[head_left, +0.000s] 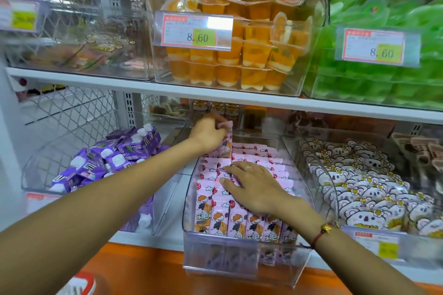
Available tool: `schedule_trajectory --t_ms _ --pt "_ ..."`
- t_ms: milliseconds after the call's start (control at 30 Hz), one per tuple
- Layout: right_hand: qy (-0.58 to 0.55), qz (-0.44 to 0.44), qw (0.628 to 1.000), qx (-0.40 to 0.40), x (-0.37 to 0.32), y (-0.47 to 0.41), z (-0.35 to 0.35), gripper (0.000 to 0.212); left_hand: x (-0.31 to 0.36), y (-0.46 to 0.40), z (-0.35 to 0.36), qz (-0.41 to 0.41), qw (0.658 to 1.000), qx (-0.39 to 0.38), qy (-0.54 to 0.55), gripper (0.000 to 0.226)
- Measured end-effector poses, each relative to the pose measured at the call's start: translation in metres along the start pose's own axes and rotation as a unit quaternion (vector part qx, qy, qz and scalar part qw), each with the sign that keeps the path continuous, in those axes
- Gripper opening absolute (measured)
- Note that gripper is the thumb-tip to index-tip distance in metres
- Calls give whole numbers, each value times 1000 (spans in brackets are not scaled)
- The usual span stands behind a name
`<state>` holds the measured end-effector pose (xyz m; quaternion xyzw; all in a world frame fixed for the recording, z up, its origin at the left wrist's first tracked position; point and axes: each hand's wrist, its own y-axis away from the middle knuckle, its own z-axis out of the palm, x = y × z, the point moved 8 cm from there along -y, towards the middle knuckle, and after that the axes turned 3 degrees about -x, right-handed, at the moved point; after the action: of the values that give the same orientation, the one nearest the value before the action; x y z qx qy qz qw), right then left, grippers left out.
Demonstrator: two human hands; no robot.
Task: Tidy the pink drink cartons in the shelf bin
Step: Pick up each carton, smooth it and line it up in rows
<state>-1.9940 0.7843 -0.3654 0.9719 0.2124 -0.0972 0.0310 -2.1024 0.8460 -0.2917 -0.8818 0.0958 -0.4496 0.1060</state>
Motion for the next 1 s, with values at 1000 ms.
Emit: schedule_trajectory --t_ms 1000 --pt "-634 52 766 92 -22 74 -15 20 2 158 -20 61 979 61 184 27"
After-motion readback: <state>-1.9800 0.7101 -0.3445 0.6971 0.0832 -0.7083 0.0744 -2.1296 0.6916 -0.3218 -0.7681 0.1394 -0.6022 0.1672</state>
